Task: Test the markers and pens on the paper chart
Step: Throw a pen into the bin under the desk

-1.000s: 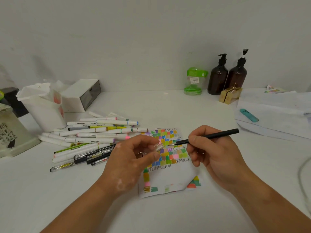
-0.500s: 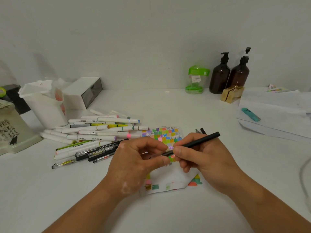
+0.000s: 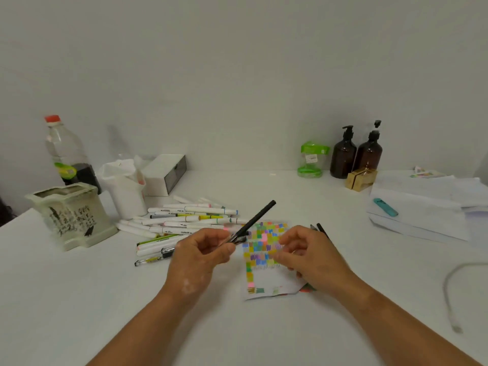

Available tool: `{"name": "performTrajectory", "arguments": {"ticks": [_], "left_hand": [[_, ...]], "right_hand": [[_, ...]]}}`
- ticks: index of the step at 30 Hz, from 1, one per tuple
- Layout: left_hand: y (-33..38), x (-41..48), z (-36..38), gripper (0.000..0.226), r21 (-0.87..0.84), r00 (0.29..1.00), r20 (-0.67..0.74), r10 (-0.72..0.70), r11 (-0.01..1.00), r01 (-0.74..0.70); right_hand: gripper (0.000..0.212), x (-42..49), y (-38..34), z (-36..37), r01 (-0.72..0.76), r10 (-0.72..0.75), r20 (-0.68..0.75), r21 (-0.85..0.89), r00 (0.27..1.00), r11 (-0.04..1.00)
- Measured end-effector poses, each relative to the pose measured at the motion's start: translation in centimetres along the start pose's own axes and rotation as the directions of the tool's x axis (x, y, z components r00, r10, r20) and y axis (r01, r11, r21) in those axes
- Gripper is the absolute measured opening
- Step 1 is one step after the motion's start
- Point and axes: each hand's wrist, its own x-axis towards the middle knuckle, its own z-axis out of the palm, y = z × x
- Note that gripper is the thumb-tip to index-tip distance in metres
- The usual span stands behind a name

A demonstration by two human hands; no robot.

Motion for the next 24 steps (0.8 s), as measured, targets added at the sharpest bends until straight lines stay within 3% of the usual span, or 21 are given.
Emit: {"name": "performTrajectory", "arguments": {"ticks": [2,6,10,13,16,19,21,24], "left_hand": [[0.9,-2.7,-4.3,0.027,-0.023,0.998,-0.058,0.016,1.0,-0.017],[1.9,-11.8,-15.2,0.043,-0.041,0.976,-0.216,0.019,0.999,-0.029],[0.9,-23.7,-25.4,0.02,-0.126,0.913,-0.403,-0.058,0.992,0.007],[-1.4,-31.7,-31.3,0.026,-0.206,0.843,-0.499,-0.201,0.972,0.11],[-5.5,-37.6,-34.9,0.025,-0.333,0.671,-0.626,-0.397,0.914,0.23],[-11.4,-40.8,-36.6,0.02,-0.398,0.387,-0.745,-0.544,0.827,0.397],[-15.2,-41.3,-37.2,0.017,-0.433,0.202,-0.787,-0.582,0.756,0.491],[-19.5,-40.8,-38.0,0.015,-0.398,0.05,-0.833,-0.551,0.66,0.637]], "right_hand": [[0.022,-1.4,-1.5,0.6,0.045,-0.045,0.003,-0.145,0.999,0.988],[0.02,-7.3,-5.1,5.4,0.255,-0.231,0.15,-0.163,0.961,0.953],[0.018,-14.8,-7.7,13.5,0.425,-0.399,0.403,0.025,0.824,0.905],[0.017,-19.1,-7.7,19.6,0.453,-0.451,0.584,0.154,0.675,0.878],[0.01,-21.2,-5.9,24.9,0.394,-0.393,0.698,0.171,0.598,0.903],[0.013,-22.1,-3.3,28.8,0.311,-0.279,0.761,0.108,0.586,0.944],[0.011,-22.1,-1.7,30.6,0.286,-0.221,0.772,0.053,0.596,0.957],[0.012,-21.9,0.1,32.0,0.247,-0.152,0.769,-0.008,0.621,0.969]]}}
